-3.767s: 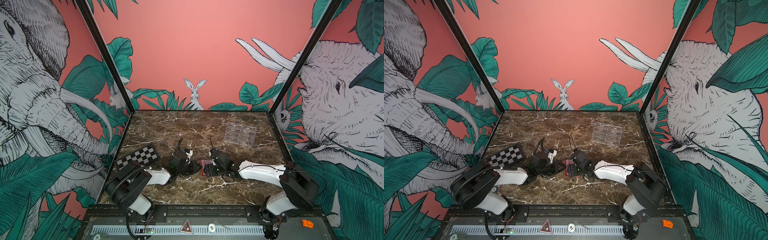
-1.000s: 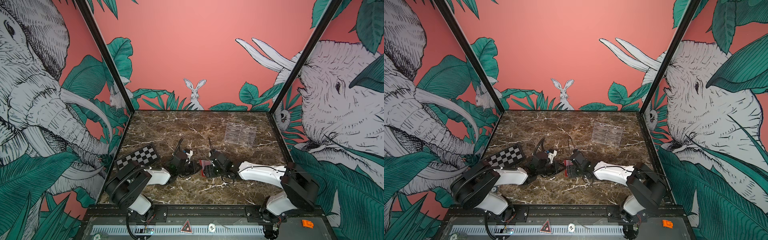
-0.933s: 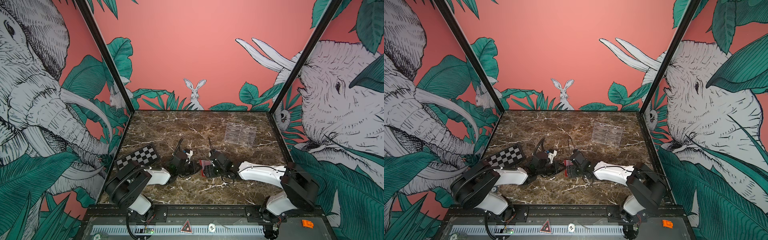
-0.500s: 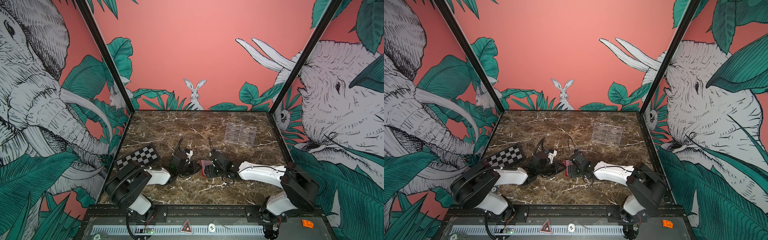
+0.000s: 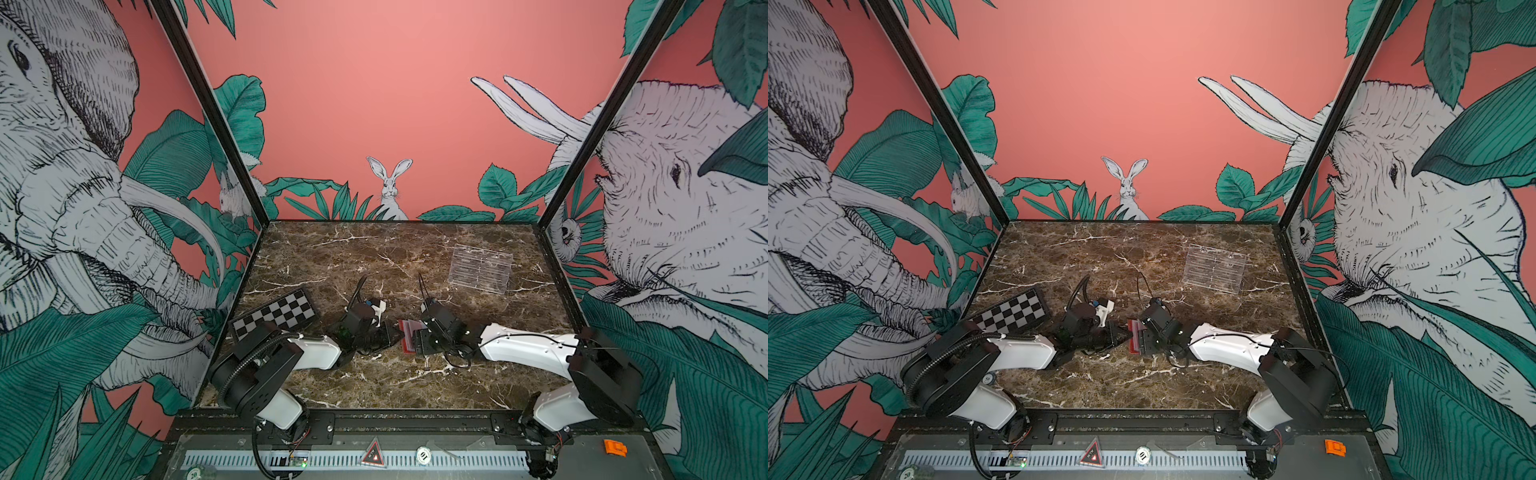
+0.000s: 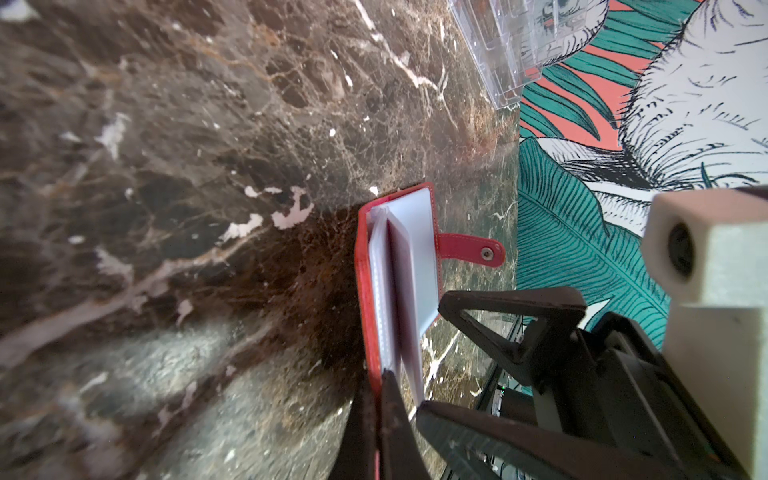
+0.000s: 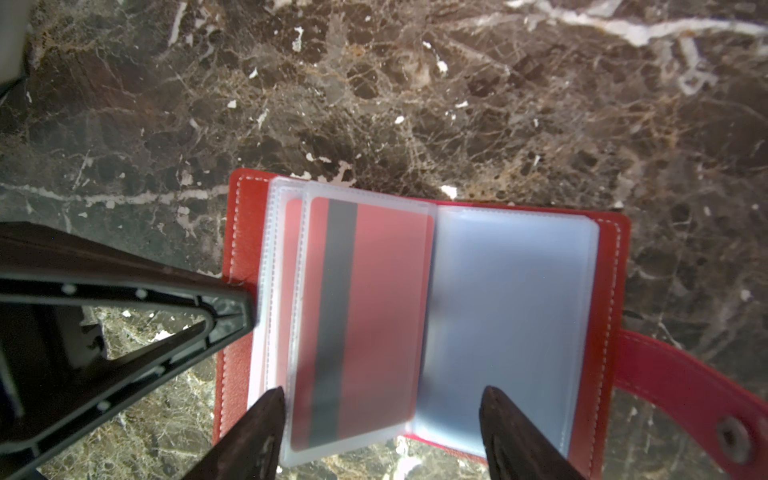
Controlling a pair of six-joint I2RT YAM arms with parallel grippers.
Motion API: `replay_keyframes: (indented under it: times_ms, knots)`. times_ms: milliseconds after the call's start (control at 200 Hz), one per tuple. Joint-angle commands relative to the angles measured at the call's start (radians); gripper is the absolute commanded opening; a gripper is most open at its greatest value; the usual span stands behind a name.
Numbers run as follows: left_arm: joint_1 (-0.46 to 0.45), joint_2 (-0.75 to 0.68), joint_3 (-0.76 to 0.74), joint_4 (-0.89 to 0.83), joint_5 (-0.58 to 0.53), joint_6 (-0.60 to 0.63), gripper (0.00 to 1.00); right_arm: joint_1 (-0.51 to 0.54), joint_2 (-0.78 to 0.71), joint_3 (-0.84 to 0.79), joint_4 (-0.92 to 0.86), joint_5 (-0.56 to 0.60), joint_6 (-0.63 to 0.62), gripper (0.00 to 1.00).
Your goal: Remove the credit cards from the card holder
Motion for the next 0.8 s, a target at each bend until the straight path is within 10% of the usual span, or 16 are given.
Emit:
replay_keyframes:
  times_ms: [0, 795]
  knots:
    - [0.003, -0.008, 0.022, -0.004, 0.012, 0.015, 0.00, -0.003, -0.029, -0.013, -0.027, 0.037, 0.006, 0.72]
    - [0.003, -0.006, 0.080, -0.200, -0.029, 0.152, 0.00, -0.086, -0.188, -0.132, -0.070, 0.053, 0.022, 0.73]
